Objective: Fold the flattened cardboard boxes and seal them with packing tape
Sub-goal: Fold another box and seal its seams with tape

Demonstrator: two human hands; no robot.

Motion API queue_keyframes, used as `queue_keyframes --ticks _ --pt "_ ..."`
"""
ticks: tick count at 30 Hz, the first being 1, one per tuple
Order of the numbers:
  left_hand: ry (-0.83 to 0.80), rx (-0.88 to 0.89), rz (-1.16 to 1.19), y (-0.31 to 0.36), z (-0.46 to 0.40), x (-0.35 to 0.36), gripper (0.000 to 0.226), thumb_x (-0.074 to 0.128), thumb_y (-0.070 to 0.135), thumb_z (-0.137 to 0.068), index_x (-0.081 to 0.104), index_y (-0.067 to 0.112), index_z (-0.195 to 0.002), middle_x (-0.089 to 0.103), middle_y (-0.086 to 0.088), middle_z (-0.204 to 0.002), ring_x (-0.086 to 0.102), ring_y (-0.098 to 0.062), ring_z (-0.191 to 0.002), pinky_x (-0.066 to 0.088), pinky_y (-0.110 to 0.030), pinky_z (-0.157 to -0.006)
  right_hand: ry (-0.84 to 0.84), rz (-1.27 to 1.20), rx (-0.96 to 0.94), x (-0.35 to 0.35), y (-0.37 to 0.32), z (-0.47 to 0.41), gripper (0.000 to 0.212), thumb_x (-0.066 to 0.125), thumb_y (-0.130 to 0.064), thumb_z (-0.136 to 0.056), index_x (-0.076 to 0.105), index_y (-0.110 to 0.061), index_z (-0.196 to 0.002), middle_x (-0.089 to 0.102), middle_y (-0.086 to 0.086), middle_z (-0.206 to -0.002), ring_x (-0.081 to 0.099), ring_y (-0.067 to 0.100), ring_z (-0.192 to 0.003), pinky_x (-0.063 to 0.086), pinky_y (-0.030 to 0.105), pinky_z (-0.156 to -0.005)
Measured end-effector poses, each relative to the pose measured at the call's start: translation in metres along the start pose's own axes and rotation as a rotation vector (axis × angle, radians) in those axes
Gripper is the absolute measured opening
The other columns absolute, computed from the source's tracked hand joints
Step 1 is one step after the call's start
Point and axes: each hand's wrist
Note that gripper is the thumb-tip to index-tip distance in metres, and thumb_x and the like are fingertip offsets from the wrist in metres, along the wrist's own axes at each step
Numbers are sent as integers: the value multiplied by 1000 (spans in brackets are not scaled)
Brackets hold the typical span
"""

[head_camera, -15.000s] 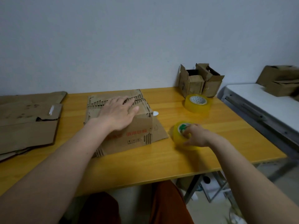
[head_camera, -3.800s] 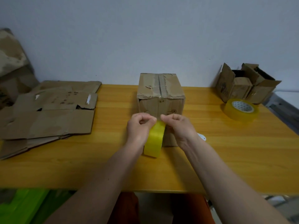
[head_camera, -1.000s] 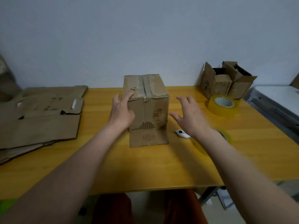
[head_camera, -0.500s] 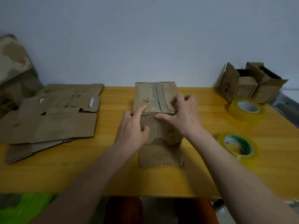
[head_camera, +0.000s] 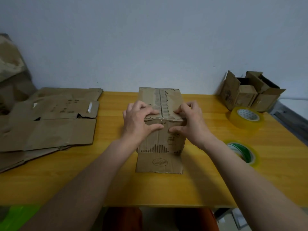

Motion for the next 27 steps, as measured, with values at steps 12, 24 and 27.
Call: queue_keyframes --ticks 12,24,27 --pt "-22 66 -68 -2 3 -8 53 86 42 -59 68 27 -107 43 12 -98 36 -7 -97 28 -26 -83 -184 -204 24 -24 4 -7 36 78 -11 -75 61 -20 -106 36 -5 -115 43 11 -103 48 18 -81" --pt "-38 84 168 -20 12 -11 54 84 10 -67 68 22 -117 47 15 -104 41 -8 -102 33 -6 -92 5 163 18 0 -13 -4 65 84 -44 -62 49 -18 -110 40 0 -117 38 19 -109 45 36 -89" --pt "44 219 8 -13 14 -16 47 84 24 -69 70 16 -114 60 6 -105 46 -13 -98 45 -25 -83 -62 212 -15 -14 -16 -3 51 77 -39 -74 55 -19 -114 43 -1 -120 37 18 -112 42 37 -96"
Point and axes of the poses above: each hand's wrist, its own z-axis away from the middle knuckle, its own x-axis out of the palm, y = z × x
